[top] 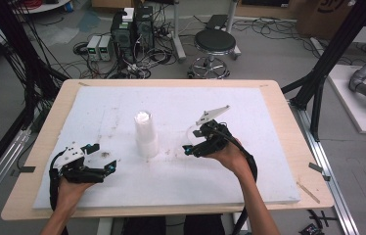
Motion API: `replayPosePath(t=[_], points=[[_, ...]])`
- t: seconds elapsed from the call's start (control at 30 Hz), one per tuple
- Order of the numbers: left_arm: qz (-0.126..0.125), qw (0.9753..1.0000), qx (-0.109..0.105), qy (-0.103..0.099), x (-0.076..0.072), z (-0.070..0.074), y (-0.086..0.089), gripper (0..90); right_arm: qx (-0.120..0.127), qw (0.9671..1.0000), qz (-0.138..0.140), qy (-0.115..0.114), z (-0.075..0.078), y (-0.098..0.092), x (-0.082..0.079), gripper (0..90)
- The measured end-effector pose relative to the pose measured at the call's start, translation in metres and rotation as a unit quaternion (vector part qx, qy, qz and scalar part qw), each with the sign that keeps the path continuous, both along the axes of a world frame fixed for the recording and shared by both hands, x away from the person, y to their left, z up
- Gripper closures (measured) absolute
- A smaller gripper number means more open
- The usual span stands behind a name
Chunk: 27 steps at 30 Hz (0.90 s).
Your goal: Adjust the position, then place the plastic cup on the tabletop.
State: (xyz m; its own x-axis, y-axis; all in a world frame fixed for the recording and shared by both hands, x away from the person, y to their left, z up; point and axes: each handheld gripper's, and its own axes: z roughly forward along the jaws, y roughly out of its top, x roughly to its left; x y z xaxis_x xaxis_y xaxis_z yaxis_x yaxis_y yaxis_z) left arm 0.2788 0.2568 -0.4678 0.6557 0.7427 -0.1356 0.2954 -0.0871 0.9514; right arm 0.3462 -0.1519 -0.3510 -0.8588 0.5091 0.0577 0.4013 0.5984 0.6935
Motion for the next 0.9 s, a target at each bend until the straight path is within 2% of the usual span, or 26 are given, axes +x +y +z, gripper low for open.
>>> replayPosePath(t=[0.07,0.13,0.6,0.67,0.7,0.9], points=[[0.002,1.0,-0.001,0.006,0.001,-0.002,0.0,3.0,-0.003,1.0,-0.002,0.0,0.0,0.001,0.001,32.3],[-0.001,1.0,-0.003,0.004,0.002,-0.002,0.001,3.0,-0.01,0.9999,-0.004,-0.001,0.001,0.001,0.002,32.3],[0.004,0.9999,0.006,0.008,0.003,-0.002,-0.001,3.0,-0.014,0.9998,-0.016,-0.001,-0.001,-0.002,0.007,32.3],[0.004,0.9999,0.008,0.006,0.002,-0.002,-0.002,3.0,-0.021,0.9996,-0.018,-0.003,-0.002,-0.002,0.008,32.3],[0.004,0.9999,0.008,0.005,0.002,-0.002,-0.002,3.0,-0.035,0.9991,-0.025,-0.003,-0.004,-0.001,0.009,32.3],[0.004,1.0,0.001,0.005,0.002,-0.002,0.0,3.0,-0.056,0.9979,-0.034,0.0,-0.012,0.004,0.014,32.3]])
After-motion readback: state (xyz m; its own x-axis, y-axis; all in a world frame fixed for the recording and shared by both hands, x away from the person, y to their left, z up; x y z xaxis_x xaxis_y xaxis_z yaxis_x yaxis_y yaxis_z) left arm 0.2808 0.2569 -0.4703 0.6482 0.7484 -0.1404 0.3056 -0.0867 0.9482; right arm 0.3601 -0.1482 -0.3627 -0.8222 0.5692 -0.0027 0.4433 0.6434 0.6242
